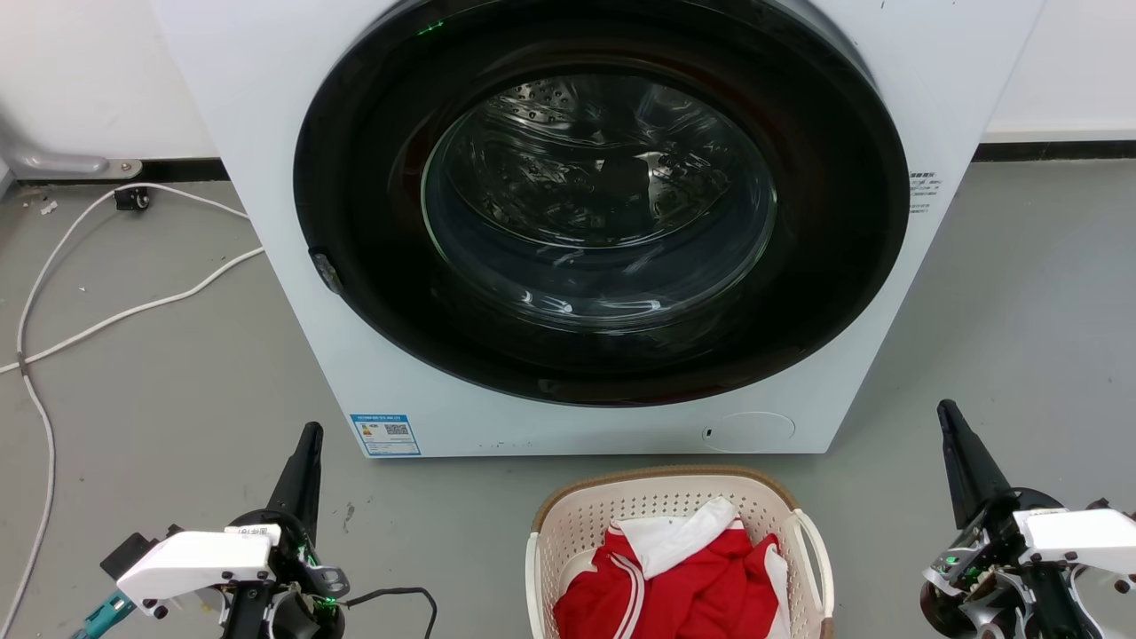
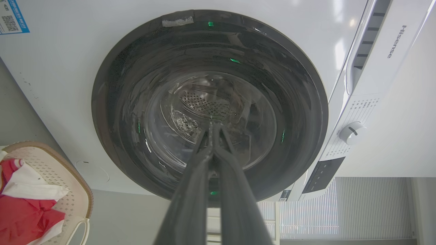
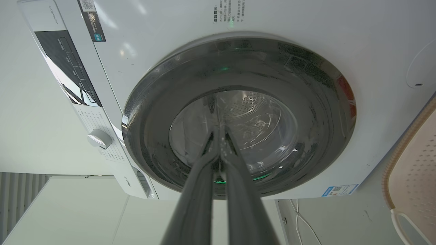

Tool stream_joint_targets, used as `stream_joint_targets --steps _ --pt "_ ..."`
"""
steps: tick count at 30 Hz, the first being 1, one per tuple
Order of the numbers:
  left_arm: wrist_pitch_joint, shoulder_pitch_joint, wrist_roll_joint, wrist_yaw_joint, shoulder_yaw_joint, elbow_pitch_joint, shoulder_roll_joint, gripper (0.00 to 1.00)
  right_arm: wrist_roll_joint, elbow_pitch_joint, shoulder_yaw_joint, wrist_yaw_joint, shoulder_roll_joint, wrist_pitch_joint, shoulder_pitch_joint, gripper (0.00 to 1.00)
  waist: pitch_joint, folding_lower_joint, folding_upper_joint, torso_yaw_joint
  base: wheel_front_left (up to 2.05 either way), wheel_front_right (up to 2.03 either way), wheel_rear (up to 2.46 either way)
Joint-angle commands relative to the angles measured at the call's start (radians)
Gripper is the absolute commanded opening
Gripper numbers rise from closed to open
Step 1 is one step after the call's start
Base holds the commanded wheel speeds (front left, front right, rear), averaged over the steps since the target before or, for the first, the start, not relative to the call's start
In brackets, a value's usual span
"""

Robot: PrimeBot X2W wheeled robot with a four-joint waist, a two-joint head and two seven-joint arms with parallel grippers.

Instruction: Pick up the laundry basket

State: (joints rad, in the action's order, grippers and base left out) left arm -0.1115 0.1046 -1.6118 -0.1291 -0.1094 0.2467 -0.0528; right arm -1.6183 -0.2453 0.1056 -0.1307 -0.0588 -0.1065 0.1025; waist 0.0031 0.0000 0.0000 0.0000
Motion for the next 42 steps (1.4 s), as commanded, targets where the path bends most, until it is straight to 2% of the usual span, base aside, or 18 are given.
stream_joint_targets --steps 1,22,23,34,39,42 --pt "-0.001 0.009 0.004 -0.003 -0.005 0.0 0.001 0.0 0.003 -0.001 0.002 0.0 0.004 -0.003 0.012 0.0 0.0 0.0 0.0 0.0 0.0 0.0 0.0" --pt "-0.002 0.009 0.005 -0.003 -0.005 0.0 0.002 0.0 0.006 -0.001 0.004 0.0 0.006 -0.006 0.012 0.0 0.0 0.0 0.0 0.0 0.0 0.0 0.0" --pt "0.0 0.0 0.0 0.0 -0.001 0.0 0.0 1.0 0.0 0.0 0.003 0.0 0.002 -0.002 0.0 1.0 0.0 0.0 0.0 0.0 0.0 0.0 0.0" --pt "0.051 0.008 0.003 0.0 0.049 -0.019 0.001 1.0 0.023 0.033 -0.038 0.0 0.003 0.049 -0.007 1.0 0.002 0.0 0.0 0.0 0.0 0.0 0.0" --pt "0.071 0.013 0.04 0.0 0.057 -0.034 0.001 1.0 0.055 0.041 -0.049 0.0 0.003 0.069 -0.008 1.0 0.003 0.0 0.0 0.0 0.0 0.0 0.0" --pt "0.085 0.016 0.095 0.0 0.057 -0.052 0.001 1.0 0.113 0.047 -0.044 0.0 0.003 0.082 -0.009 1.0 0.003 0.0 0.0 0.0 0.0 0.0 0.0"
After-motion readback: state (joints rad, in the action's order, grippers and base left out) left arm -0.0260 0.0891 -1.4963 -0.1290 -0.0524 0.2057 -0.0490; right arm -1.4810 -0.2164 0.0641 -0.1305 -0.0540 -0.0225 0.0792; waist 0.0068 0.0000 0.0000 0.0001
